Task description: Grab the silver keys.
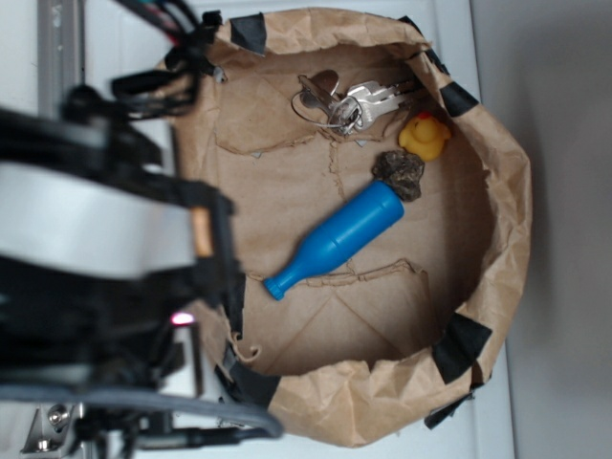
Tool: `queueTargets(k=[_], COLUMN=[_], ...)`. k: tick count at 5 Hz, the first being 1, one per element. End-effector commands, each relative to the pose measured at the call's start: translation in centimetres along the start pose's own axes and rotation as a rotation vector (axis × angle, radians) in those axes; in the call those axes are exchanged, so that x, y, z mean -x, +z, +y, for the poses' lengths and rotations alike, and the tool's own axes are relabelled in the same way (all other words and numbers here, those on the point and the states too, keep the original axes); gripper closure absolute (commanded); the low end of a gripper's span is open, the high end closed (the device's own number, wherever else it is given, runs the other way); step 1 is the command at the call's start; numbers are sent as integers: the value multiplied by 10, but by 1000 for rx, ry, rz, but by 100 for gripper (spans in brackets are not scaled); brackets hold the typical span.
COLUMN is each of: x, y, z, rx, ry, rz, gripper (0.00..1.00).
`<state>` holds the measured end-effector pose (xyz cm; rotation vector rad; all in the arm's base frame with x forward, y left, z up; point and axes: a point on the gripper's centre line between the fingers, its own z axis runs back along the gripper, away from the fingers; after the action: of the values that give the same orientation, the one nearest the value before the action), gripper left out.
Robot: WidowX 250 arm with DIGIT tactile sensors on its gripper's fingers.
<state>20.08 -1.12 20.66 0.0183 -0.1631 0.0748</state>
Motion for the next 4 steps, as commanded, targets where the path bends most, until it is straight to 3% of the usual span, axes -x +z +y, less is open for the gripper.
queueTargets(k=[1,2,4], x=[-24,-26,-26], y=[-28,-43,-43], z=[45,56,56], rx=[111,68,68], ry=[-224,-288,-288], rz=[-121,-215,-215], gripper=[0,0,0])
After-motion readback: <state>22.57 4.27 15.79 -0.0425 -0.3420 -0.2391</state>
